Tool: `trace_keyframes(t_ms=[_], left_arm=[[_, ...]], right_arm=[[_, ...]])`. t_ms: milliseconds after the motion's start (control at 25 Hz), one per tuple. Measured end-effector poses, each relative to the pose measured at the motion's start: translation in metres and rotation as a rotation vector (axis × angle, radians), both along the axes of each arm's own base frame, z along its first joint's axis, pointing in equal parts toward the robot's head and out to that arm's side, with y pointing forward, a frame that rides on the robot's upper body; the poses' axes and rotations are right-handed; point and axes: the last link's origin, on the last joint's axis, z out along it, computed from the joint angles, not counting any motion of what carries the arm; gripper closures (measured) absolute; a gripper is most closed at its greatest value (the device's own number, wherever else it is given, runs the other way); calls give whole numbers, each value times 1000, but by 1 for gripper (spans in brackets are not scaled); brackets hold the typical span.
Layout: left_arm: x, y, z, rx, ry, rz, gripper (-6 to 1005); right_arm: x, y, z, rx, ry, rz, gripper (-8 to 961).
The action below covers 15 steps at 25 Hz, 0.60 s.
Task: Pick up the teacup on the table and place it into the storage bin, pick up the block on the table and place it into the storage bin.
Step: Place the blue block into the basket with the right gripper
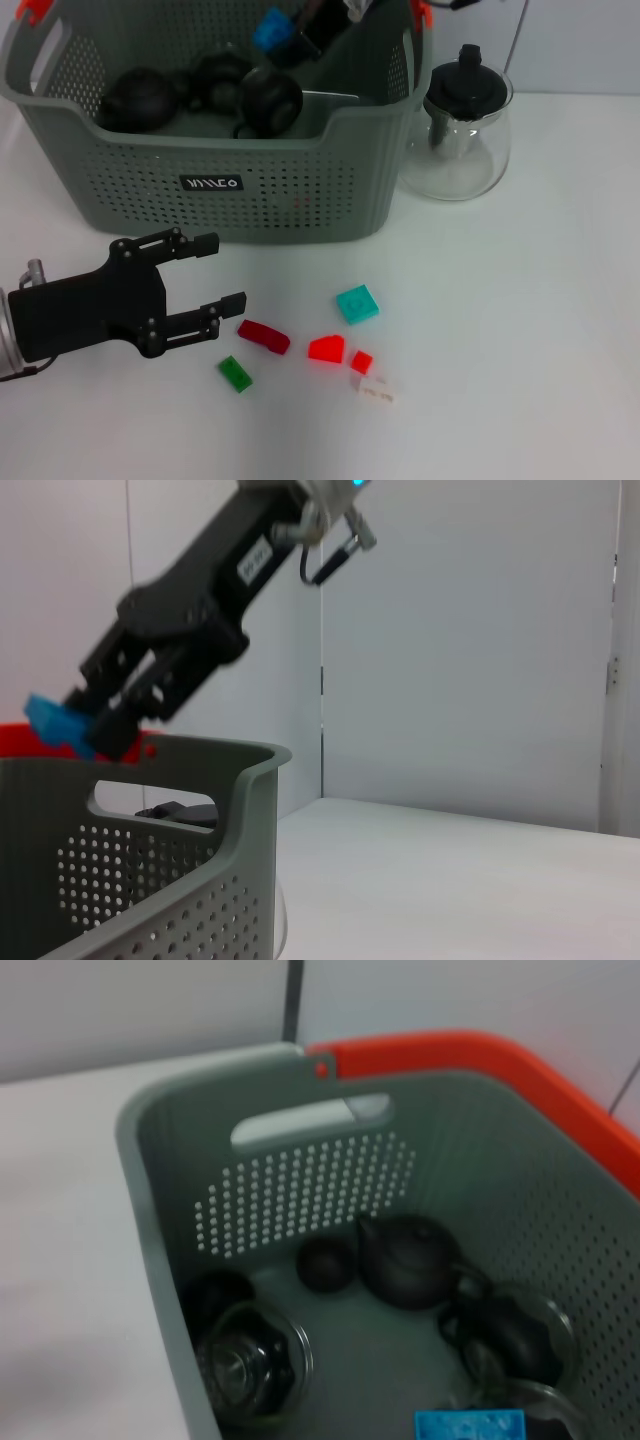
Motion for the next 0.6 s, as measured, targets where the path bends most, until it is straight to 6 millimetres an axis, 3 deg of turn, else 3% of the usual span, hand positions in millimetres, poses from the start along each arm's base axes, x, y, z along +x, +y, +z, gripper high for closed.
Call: trace_keyframes(t_ms=[320,520,600], left_arm=[[-2,-1,1,0,0,6,306],[-1,-2,1,-1,-4,2,306],[-1,-2,2,0,-4,1,306]], right_arm=[[7,-2,-1,5,-5,-4,503],[2,-6,6,22,20,27,273],[-1,-11,13,15,54,42,244]])
